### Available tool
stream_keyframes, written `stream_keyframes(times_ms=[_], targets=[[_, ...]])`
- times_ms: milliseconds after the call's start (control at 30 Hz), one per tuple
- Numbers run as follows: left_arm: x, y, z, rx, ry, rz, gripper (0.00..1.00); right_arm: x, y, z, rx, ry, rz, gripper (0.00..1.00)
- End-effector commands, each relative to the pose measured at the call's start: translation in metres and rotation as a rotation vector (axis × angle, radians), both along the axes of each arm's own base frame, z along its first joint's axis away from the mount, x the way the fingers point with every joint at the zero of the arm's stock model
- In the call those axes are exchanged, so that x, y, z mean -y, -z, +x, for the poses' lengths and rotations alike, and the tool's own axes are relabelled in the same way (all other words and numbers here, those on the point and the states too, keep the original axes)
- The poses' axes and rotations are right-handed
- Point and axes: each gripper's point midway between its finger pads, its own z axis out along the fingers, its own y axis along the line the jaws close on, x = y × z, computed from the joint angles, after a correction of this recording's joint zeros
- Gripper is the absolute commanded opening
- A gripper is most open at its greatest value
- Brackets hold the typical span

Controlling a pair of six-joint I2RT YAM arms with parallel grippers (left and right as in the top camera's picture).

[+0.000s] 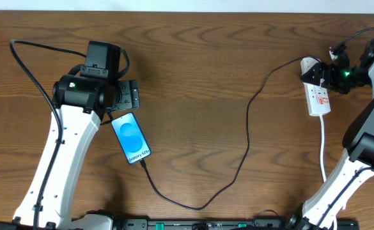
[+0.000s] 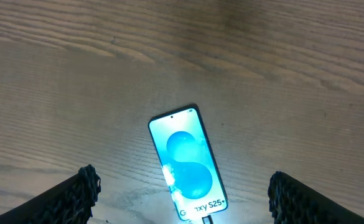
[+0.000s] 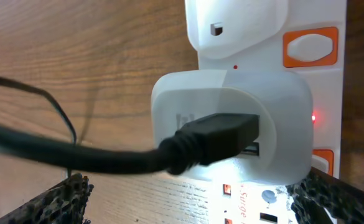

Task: Plug charger to phone and switch on socket
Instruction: 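Lift the right gripper up and away from the power strip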

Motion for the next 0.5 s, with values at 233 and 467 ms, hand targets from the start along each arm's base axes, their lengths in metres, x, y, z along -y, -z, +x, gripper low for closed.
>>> stream_keyframes(times_ms=[233, 467], targets=[[-0.002, -0.011, 0.001, 0.030, 0.007, 0.015, 0.89, 0.017, -0.025, -0.005, -0.074, 0.151, -0.205, 0.99], [-0.002, -0.011, 0.001, 0.030, 0.007, 0.015, 0.89, 0.030, -0.098, -0.008, 0.063, 0.201, -0.324, 0.99]])
